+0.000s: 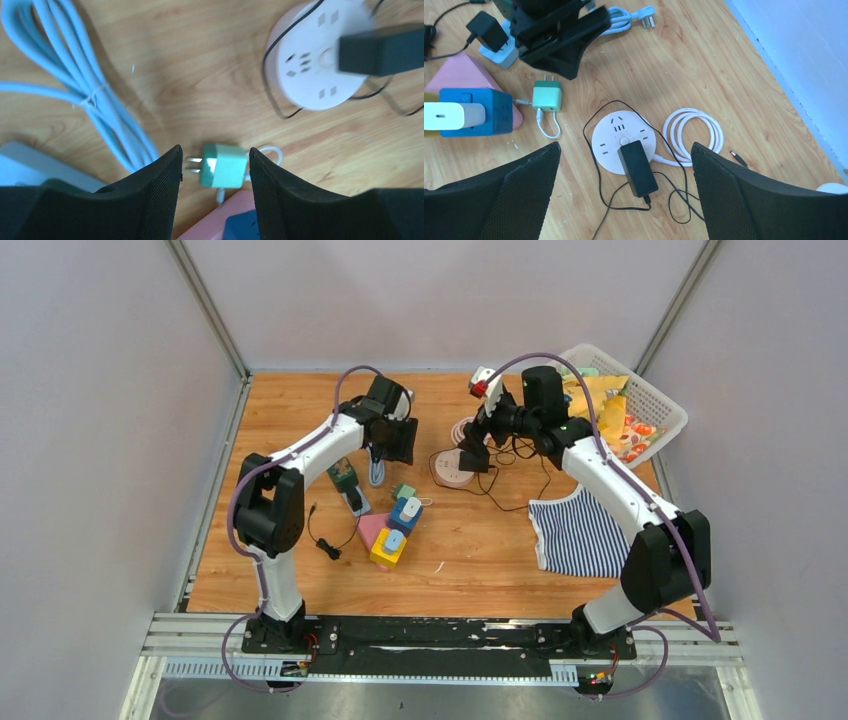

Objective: Insert the plug
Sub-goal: Insert the plug into the socket, then pick up the plug from the center of the board.

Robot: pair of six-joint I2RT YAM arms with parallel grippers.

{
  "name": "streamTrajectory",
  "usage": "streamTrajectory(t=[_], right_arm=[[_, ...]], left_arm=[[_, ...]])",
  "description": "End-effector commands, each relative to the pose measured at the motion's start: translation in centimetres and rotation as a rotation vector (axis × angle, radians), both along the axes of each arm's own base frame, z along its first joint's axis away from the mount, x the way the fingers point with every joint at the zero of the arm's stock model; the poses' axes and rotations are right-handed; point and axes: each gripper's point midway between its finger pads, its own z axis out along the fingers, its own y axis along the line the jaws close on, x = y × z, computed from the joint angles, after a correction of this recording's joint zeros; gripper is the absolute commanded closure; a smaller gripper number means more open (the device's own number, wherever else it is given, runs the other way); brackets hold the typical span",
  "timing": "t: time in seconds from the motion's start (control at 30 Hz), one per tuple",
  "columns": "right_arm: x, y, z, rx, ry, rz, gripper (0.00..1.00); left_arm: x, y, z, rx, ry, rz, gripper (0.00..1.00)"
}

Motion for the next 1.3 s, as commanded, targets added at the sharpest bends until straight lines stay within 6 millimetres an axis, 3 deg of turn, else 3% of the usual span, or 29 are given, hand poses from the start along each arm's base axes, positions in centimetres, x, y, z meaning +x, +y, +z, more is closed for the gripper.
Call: streamTrajectory(t=[0.0, 0.17, 0.37, 0.6, 1.07, 1.27], right_arm=[[0.0, 0.3, 0.9, 0.094, 0.020, -0.079, 0.00], [1.1, -1.4, 1.6, 0.092, 0.004, -0.225, 0.00], [1.2, -2.1, 2.2, 0.115, -0.035, -0.271, 0.00], [2.4, -3.4, 1.9, 0.130, 0.036, -0.428, 0.00], [2.6, -3.6, 1.6, 0.133, 0.072, -0.451, 0.00], [3.1, -4.7, 1.1, 0.173, 0.128, -0.561, 0.00]], left_arm=[[-3.0, 3.3, -3.1, 0.164, 0.088, -0.036, 0.45], [-4.8, 3.3, -5.3, 0.183, 0.153, -0.059, 0.41], [-5.0, 1.4, -7.9, 0.198, 0.202, -0.112, 0.32], [-4.3, 0.0, -9.3, 0.196, 0.220, -0.135, 0.36], [-4.2, -0.8, -6.5, 0.139, 0.173, -0.155, 0.66], [-3.6, -2.4, -3.2, 0.045, 0.132, -0.157, 0.71]])
